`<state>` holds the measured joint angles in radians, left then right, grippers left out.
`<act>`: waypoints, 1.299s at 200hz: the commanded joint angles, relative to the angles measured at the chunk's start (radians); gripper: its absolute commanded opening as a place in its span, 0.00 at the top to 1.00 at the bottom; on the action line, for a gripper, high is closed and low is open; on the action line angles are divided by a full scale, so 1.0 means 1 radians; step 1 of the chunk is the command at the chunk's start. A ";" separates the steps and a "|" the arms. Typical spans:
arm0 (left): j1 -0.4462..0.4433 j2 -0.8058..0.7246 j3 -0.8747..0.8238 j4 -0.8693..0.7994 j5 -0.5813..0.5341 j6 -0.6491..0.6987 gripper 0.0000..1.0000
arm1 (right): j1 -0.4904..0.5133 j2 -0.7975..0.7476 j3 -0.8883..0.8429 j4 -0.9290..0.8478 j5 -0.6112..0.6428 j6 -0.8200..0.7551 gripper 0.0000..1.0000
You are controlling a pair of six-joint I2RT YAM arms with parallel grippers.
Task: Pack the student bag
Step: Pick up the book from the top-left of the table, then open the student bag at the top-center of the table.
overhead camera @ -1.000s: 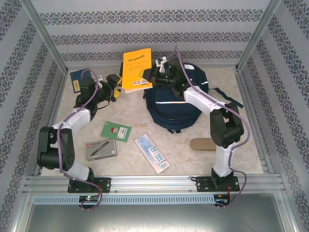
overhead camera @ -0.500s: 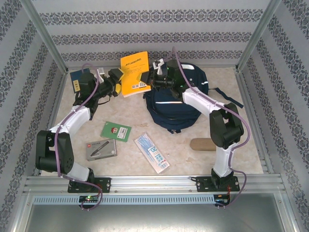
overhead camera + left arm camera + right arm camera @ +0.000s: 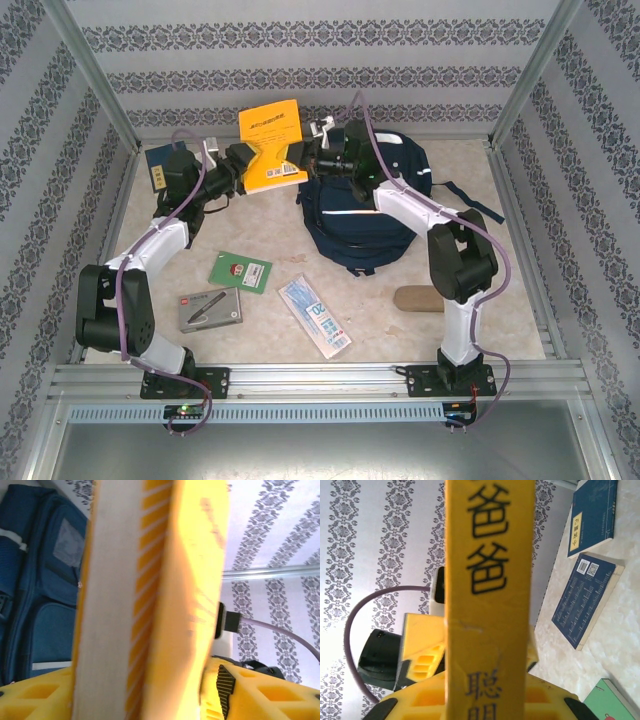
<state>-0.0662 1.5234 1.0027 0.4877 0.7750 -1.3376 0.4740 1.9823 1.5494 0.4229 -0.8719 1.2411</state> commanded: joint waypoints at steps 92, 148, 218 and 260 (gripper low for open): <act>-0.010 -0.089 0.001 -0.027 0.001 0.034 1.00 | -0.041 -0.076 -0.144 -0.030 0.026 -0.134 0.43; -0.011 -0.094 0.036 -0.137 0.024 0.102 1.00 | -0.126 -0.258 -0.264 -0.595 0.353 -0.598 0.42; -0.011 -0.146 -0.003 -0.202 0.058 0.145 1.00 | -0.095 -0.294 -0.225 -1.020 0.844 -1.254 0.53; -0.011 -0.159 -0.011 -0.219 0.097 0.141 1.00 | -0.035 -0.265 -0.224 -1.052 1.003 -1.511 0.50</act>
<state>-0.0666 1.4124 0.9913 0.2317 0.8192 -1.2263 0.4084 1.7004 1.3006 -0.5423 -0.0273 -0.0353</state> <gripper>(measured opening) 0.189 0.482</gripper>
